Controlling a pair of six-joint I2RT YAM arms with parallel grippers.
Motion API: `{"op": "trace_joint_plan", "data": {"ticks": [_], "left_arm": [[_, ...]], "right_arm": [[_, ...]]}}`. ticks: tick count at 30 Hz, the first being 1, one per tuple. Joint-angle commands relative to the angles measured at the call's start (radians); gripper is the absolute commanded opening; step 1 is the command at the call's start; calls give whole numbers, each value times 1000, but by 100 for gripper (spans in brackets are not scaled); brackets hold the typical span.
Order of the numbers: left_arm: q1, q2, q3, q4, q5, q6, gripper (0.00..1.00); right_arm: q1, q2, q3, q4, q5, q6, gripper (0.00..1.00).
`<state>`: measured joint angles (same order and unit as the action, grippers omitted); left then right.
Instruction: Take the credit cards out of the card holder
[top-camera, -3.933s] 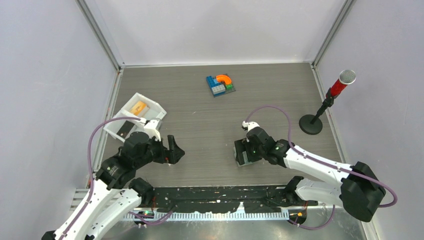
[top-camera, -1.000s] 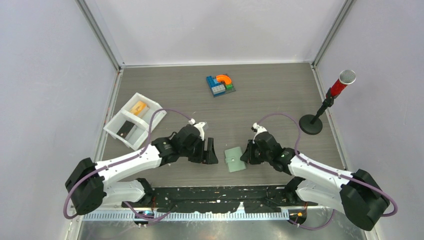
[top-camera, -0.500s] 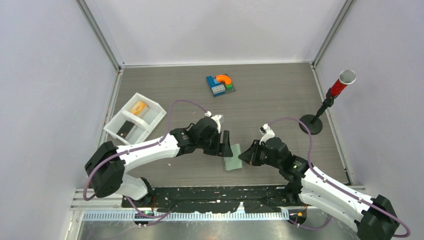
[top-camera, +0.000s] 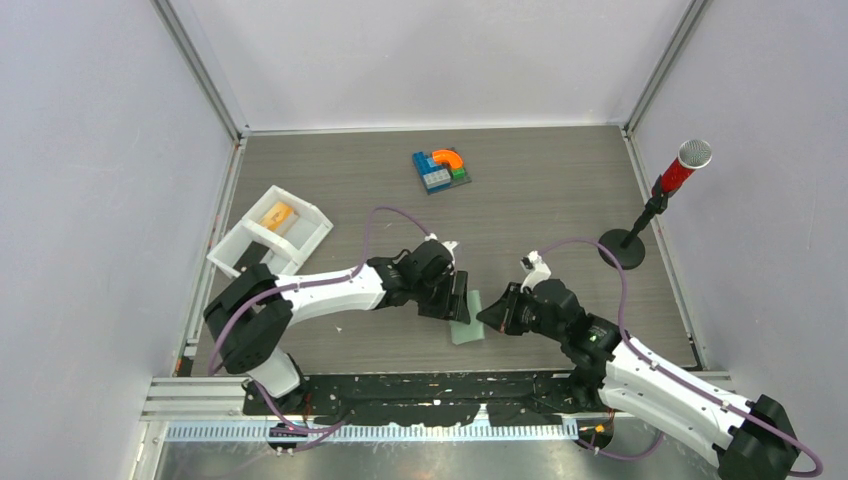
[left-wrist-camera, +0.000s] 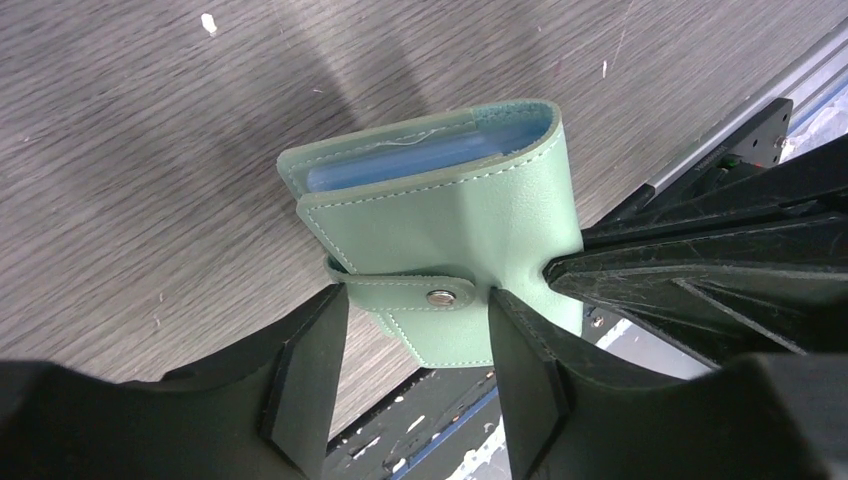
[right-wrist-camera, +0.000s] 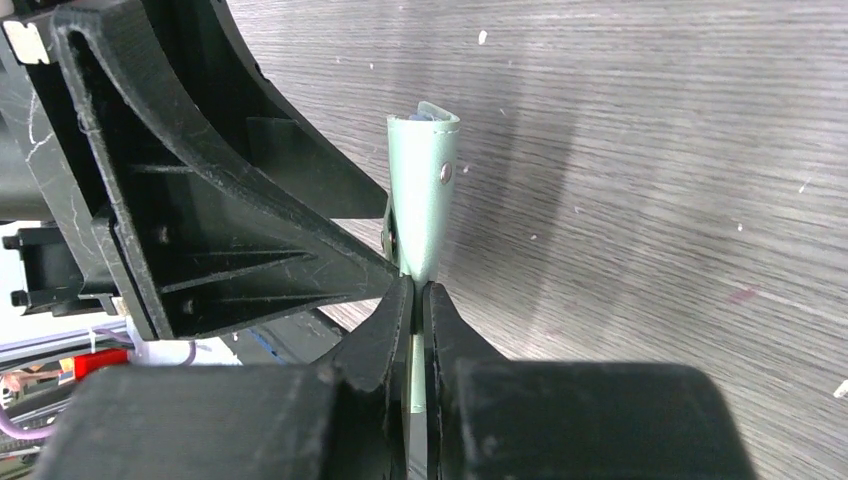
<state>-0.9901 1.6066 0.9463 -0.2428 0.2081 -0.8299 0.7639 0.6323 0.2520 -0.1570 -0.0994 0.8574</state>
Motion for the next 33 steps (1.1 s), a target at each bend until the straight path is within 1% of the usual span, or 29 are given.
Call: {"op": "trace_joint_plan", "data": {"ticks": [1, 9, 11, 12, 19, 29, 31, 33], "left_arm": [[-7, 33, 36, 62, 31, -5, 49], [-7, 49, 40, 55, 21, 11, 10], [-7, 42, 36, 49, 21, 17, 2], [-7, 36, 32, 44, 18, 21, 0], [-7, -18, 3, 8, -9, 43, 0], [-7, -47, 1, -48, -41, 57, 0], [-7, -56, -15, -45, -58, 54, 0], [-7, -61, -24, -19, -46, 47, 0]], "right_arm": [[6, -6, -4, 54, 4, 13, 5], [7, 27, -16, 79, -4, -13, 5], [8, 25, -14, 70, 3, -27, 5], [8, 21, -13, 59, 13, -32, 5], [6, 18, -5, 16, 54, -68, 5], [7, 7, -4, -2, 53, -85, 5], [8, -4, -8, -11, 63, -86, 5], [7, -9, -19, 14, 49, -66, 5]]}}
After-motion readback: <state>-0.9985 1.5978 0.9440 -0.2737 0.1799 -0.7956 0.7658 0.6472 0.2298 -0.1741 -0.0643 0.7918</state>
